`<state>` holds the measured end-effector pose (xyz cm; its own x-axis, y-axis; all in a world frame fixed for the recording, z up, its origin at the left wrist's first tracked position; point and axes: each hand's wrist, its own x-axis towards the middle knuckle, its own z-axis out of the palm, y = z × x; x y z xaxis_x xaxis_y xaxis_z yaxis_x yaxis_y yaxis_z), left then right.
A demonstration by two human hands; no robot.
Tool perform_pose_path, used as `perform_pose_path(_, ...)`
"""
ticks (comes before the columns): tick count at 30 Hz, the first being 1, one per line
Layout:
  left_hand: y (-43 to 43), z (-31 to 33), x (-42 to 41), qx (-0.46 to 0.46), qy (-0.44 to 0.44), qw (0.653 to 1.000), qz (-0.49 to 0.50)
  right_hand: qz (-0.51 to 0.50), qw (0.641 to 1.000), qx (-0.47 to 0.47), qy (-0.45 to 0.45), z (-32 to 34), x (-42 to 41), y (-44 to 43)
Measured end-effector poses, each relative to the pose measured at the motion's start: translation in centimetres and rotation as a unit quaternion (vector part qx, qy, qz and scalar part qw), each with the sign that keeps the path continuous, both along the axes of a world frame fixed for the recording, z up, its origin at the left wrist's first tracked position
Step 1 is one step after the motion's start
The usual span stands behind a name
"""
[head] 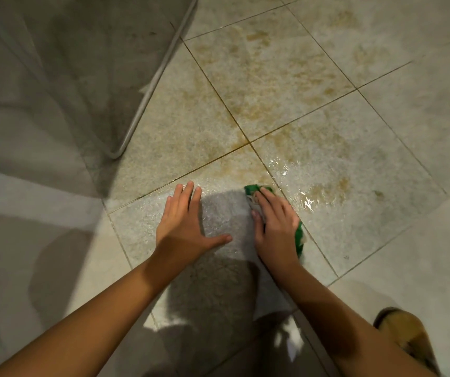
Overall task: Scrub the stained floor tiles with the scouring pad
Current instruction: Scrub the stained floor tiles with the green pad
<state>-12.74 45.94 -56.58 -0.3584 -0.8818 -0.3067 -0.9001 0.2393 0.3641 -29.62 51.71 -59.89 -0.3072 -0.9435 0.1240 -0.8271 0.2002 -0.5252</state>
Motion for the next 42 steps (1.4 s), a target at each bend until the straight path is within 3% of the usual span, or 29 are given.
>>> perform_pose_path(9, 0.0, 0.0, 0.2, -0.006, -0.009, 1.0, -0.006, -0.212, 0.977, 0.036, 0.004, 0.2, -0.7, 2.7)
perform_pose_path(14, 0.1, 0.1, 0.0, -0.018, 0.002, 1.0, -0.001, -0.13, 0.989, 0.064, 0.009, 0.2, 3.3, 1.2)
perform_pose_path(19, 0.1, 0.1, 0.1, -0.033, 0.004, 0.999, -0.012, -0.047, 0.998, 0.022, 0.045, 0.3, 0.6, 0.5)
perform_pose_path(27, 0.0, 0.4, 0.1, -0.025, -0.015, 0.999, -0.02, -0.207, 0.978, 0.026, 0.014, 0.1, -4.4, 3.8)
perform_pose_path(32, -0.4, 0.4, -0.3, -0.01, -0.039, 0.999, -0.017, -0.327, 0.944, 0.047, 0.005, 0.3, -3.2, 1.4)
perform_pose_path(34, -0.4, 0.5, -0.4, -0.016, -0.039, 0.999, -0.011, -0.296, 0.954, 0.052, 0.0, 0.4, -1.7, 0.7)
perform_pose_path(39, 0.0, 0.4, -1.1, -0.007, -0.027, 0.999, 0.029, -0.062, 0.997, 0.018, 0.033, 0.2, -0.9, 3.0)
perform_pose_path(42, -0.2, 0.4, -1.4, 0.002, -0.048, 0.999, 0.021, -0.057, 0.998, 0.027, 0.016, 0.5, -3.6, 4.2)
